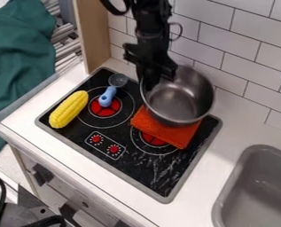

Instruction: Moves the silver pot

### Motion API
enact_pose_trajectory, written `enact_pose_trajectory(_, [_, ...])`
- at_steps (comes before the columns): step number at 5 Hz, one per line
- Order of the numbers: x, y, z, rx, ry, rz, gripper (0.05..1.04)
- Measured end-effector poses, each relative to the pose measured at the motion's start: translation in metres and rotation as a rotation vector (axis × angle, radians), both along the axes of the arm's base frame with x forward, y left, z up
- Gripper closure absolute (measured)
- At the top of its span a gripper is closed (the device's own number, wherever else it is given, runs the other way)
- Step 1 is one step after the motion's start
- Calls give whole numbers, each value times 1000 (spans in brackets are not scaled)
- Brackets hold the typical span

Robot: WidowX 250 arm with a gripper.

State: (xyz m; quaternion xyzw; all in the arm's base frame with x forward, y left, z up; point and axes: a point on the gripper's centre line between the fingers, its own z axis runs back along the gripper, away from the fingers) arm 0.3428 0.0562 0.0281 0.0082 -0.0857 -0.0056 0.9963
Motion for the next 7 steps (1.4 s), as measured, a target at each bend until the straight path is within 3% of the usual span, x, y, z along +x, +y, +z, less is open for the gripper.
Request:
enact_pose_trajectory(1, [-31,14,19,-40,-10,71,1029])
enact_pose_trajectory(2, [-78,52,20,-76,30,190,1029])
enact_pose_trajectory(3, [-120,73,5,-114,76,242,1029])
enact_pose_trajectory(4, [-135,85,-8,-144,72,266,1029])
enact_pose_trajectory(7, [-127,84,-34,-172,130,240,1029])
